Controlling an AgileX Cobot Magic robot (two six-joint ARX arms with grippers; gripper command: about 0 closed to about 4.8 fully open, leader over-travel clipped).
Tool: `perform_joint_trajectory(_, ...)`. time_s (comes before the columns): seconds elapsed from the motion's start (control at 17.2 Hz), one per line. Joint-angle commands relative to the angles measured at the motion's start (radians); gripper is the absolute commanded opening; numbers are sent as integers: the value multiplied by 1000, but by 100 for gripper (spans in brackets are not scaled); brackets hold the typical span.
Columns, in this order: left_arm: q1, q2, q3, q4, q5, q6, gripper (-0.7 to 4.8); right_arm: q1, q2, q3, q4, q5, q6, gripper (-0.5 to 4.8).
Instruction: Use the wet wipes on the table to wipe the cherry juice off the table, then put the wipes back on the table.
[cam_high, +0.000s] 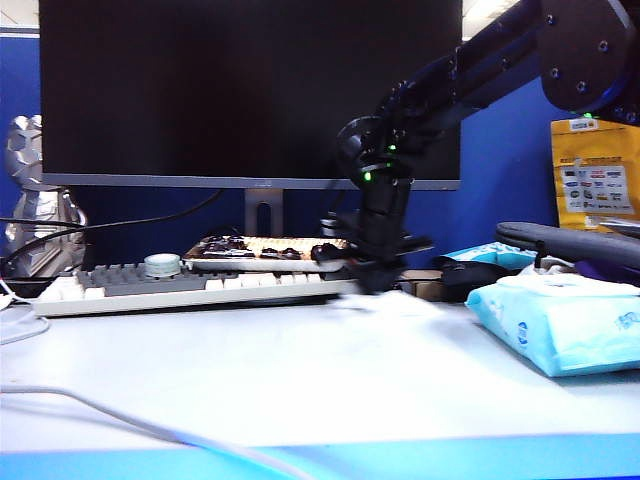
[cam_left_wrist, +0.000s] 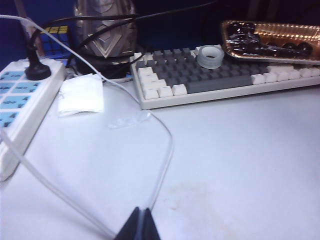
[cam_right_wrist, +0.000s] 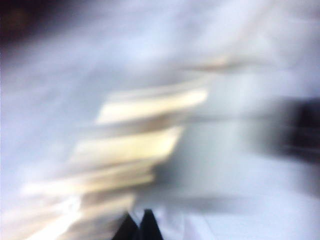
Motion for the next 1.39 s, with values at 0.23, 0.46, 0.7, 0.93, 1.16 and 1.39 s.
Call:
perform_joint_trajectory(0.23, 0, -3, 0, -13, 3, -3, -3, -97, 34, -22, -144, 109, 114, -5)
perform_joint_trajectory(0.46, 0, -3, 0, -13, 3, -3, -3, -66, 34, -14, -107, -240, 48, -5)
perform_joint_trajectory(0.7, 0, -3, 0, -13, 3, -3, -3, -6, 35, -10, -367, -291, 21, -5)
perform_joint_trajectory(0.93, 0, -3, 0, -13, 3, -3, -3, 47, 19, -10, -447, -237, 2, -5)
perform_joint_trajectory(1.16, 0, -3, 0, -13, 3, -3, -3, 108, -112, -10, -447, -229, 1, -5)
perform_joint_trajectory(1.39, 1, -3, 0, -13, 3, -3, -3, 125, -322, -10, -447, -211, 16, -5)
